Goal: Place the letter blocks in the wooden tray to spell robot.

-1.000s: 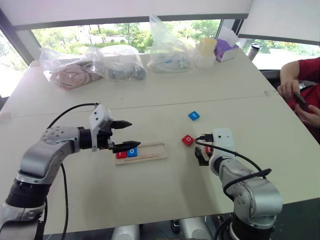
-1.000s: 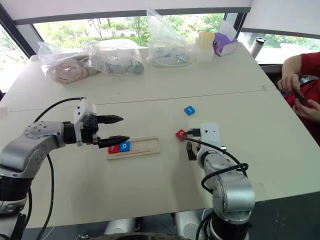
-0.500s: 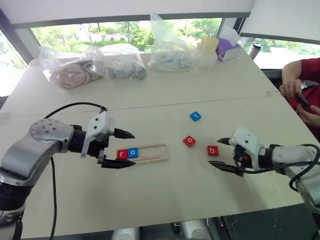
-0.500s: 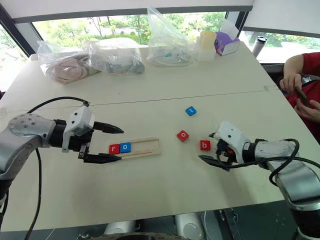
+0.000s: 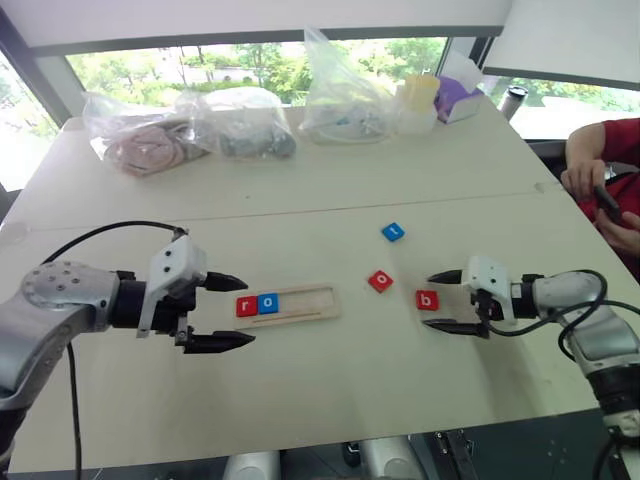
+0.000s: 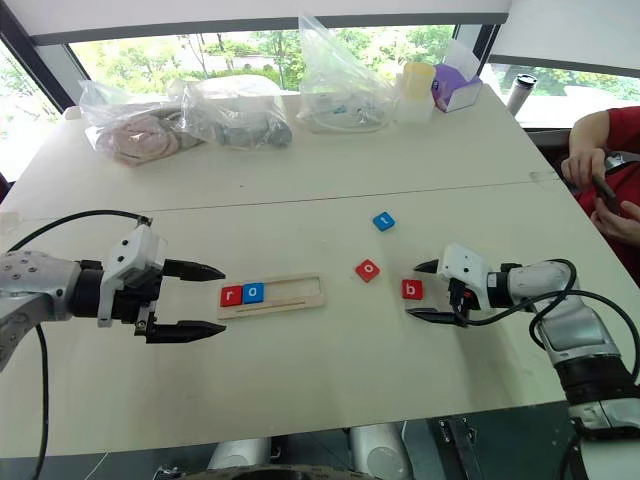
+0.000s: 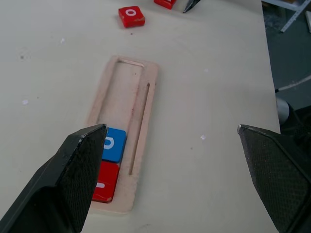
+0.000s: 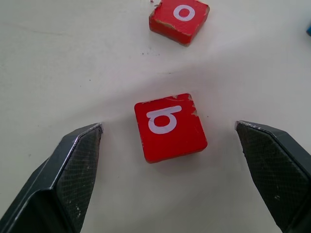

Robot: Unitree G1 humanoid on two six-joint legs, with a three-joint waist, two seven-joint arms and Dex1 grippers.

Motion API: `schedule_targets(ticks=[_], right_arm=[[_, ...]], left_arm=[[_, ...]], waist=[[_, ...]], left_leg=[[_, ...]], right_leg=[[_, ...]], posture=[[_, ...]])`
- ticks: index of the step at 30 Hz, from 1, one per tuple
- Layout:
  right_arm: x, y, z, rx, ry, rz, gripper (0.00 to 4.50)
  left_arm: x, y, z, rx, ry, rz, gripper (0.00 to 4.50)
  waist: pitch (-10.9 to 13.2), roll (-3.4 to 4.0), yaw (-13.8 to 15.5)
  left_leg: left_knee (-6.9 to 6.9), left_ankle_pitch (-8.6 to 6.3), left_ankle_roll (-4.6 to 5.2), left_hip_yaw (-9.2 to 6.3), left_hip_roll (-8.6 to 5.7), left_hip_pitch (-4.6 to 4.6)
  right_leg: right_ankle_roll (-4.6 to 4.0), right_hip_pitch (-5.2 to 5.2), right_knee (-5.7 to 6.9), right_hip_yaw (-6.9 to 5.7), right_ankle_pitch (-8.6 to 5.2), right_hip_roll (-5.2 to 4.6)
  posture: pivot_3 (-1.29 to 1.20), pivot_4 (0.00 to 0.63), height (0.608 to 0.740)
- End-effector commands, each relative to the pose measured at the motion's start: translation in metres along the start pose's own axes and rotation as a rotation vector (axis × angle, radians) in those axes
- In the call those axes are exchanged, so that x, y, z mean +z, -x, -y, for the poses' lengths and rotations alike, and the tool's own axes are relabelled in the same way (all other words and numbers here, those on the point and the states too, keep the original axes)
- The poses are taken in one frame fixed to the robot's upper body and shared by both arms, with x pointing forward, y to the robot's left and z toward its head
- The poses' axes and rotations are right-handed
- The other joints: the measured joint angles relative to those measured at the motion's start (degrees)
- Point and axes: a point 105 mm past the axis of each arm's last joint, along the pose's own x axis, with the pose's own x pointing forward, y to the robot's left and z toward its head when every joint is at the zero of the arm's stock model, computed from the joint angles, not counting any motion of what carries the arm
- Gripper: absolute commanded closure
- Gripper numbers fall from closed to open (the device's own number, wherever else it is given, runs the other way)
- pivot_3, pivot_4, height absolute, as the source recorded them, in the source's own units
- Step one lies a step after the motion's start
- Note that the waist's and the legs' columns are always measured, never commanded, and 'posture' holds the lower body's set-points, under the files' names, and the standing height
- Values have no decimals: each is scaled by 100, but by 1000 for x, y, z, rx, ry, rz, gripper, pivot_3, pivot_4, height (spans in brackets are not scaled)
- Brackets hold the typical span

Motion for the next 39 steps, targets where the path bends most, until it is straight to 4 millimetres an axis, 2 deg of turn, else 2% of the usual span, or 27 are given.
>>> schedule_targets(ticks=[1, 4, 5, 8, 12, 14, 16, 18, 20, 25, 31, 35, 39], right_arm=[[-2, -2, 0, 17, 17, 1, 1401], [2, -2, 0, 13, 21, 15, 2979], [4, -2, 1, 7, 22, 19, 3343], [15, -6, 6, -22, 25, 39, 3334], [71, -25, 6, -34, 19, 166, 3334], [116, -55, -9, 43, 82, 239, 3334], [139, -78, -17, 73, 120, 253, 3334], [145, -95, -18, 62, 126, 235, 3334], [150, -110, -22, 83, 131, 217, 3334], [147, -136, -33, 153, 175, 160, 3334], [143, -147, -40, 218, 188, 116, 3334], [151, -153, -52, 271, 199, 135, 3334], [151, -158, -53, 270, 204, 131, 3334]], left_arm=[[5, 9, 0, 41, -29, -10, 0], [1, 13, -2, 58, -18, -19, 0], [0, 14, -3, 60, -17, -20, 0], [-2, 14, -4, 63, -13, -22, 0], [-13, 19, -6, 75, -3, -63, 0], [-25, 27, -12, 114, 31, -82, 0], [-37, 32, -16, 147, 47, -110, 0], [-44, 34, -17, 165, 38, -136, 0], [-42, 34, -18, 179, 42, -117, 0], [-44, 30, -12, 192, 52, -100, 0], [-45, 26, -7, 211, 89, -70, 0], [-49, 24, -3, 215, 108, -67, 0], [-49, 22, -3, 221, 110, -64, 0]], waist=[[0, 0, 1], [0, 1, 9], [0, 1, 11], [0, 1, 8], [4, 7, -21], [4, 7, -34], [4, 6, -59], [3, 5, -2], [3, 4, 96], [3, 4, 161], [2, 2, 152], [2, 2, 130], [2, 3, 134]], left_leg=[[0, 0, -1, -1, 0, 2], [1, 1, -2, -2, 1, 9], [1, 3, -4, -2, 1, 10], [3, 4, -6, -2, 1, 14], [3, 4, -7, 1, 5, 18], [2, 4, -7, -1, 7, 15], [2, 5, -9, 2, 13, 16], [2, 7, -12, -9, 17, 13], [2, 8, -13, -27, 22, 3], [3, 10, -18, -5, 13, -4], [7, 10, -18, -2, 9, -2], [7, 10, -18, -6, 13, 2], [6, 10, -18, -9, 17, 3]], right_leg=[[0, 1, 1, 0, 0, 0], [0, 7, 5, -1, -1, 1], [0, 8, 6, -1, -1, 1], [0, 14, 6, -1, -1, 1], [-2, 8, 14, 2, 1, 3], [-1, -3, 26, 3, 1, 6], [0, -21, 56, 7, 2, 10], [-11, -33, 79, 3, -6, 25], [-29, -34, 82, -10, -15, 30], [-39, -40, 78, -12, -13, -2], [-37, -36, 78, -9, -13, -4], [-36, -37, 86, -11, -12, 2], [-36, -37, 87, -14, -11, 4]], posture=[[0, 150, 740], [0, 150, 740], [0, 150, 740], [0, 150, 740], [0, 150, 740], [0, 150, 740], [0, 150, 740], [0, 150, 740], [0, 150, 740], [0, 150, 740], [0, 150, 740], [0, 150, 740], [0, 150, 740]])
